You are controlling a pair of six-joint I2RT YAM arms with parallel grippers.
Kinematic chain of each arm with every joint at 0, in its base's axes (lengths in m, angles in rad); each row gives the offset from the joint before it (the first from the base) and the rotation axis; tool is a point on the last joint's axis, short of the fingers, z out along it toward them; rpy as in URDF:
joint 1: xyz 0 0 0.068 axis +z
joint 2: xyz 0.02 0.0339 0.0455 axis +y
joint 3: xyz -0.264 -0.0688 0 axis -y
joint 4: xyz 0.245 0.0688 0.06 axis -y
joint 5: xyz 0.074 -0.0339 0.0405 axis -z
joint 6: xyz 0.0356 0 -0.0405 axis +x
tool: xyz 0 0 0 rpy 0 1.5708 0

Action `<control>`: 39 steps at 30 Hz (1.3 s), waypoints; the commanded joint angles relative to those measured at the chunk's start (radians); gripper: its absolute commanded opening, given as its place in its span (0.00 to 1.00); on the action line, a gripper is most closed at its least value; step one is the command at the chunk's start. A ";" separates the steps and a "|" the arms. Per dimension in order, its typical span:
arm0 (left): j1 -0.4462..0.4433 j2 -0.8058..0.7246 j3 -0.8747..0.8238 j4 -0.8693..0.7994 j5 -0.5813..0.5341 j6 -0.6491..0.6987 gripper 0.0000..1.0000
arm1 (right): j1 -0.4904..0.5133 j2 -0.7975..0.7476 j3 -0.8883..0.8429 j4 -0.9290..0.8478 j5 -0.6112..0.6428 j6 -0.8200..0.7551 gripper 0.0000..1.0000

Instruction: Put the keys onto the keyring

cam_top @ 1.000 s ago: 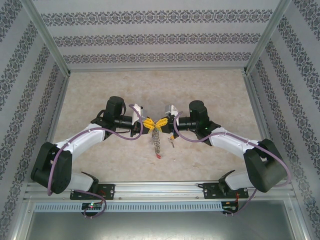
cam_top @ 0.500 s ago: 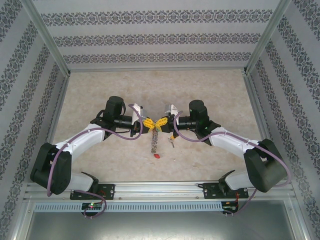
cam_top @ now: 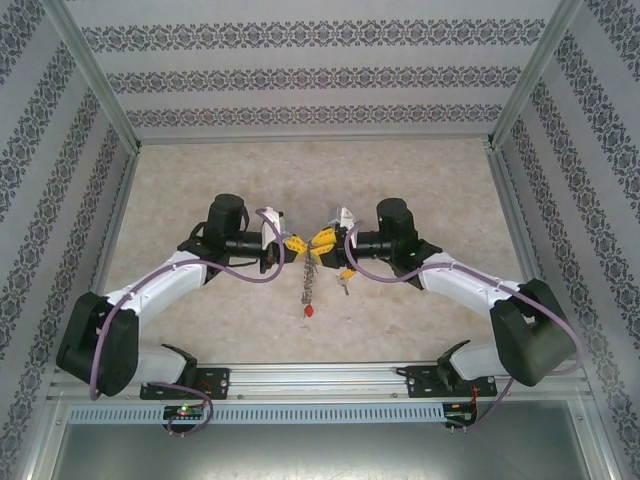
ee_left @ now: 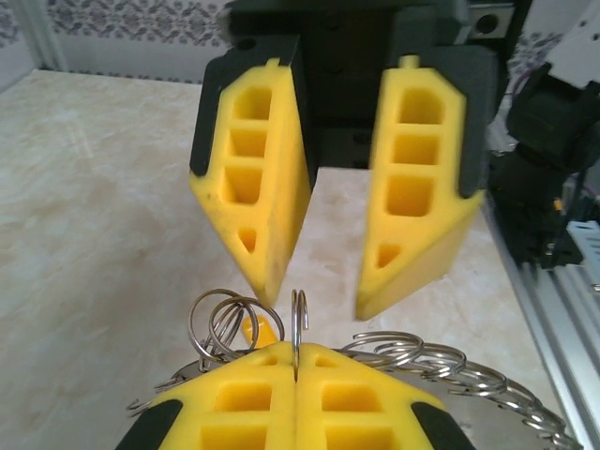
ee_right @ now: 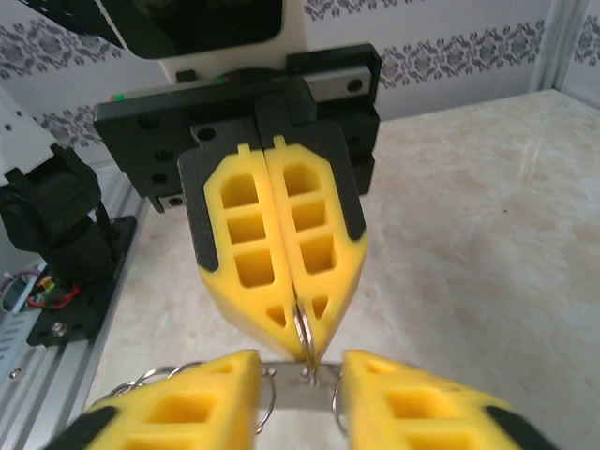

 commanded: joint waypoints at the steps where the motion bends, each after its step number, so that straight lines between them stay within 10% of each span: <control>1: 0.003 -0.063 -0.027 0.071 -0.076 0.013 0.00 | -0.006 -0.078 0.032 -0.124 0.039 -0.075 0.37; 9: -0.057 -0.145 -0.063 0.051 -0.266 0.127 0.00 | -0.028 -0.186 0.000 -0.253 0.244 -0.050 0.38; 14: -0.083 -0.152 -0.050 0.002 -0.316 0.152 0.00 | -0.037 -0.138 0.095 -0.456 0.467 0.241 0.36; 25: -0.083 -0.179 -0.091 0.032 -0.309 0.054 0.00 | -0.053 0.127 0.288 -0.950 0.597 0.560 0.24; 39: -0.061 -0.336 -0.174 -0.064 -0.369 0.035 0.00 | 0.088 0.302 0.358 -0.994 0.702 0.553 0.32</control>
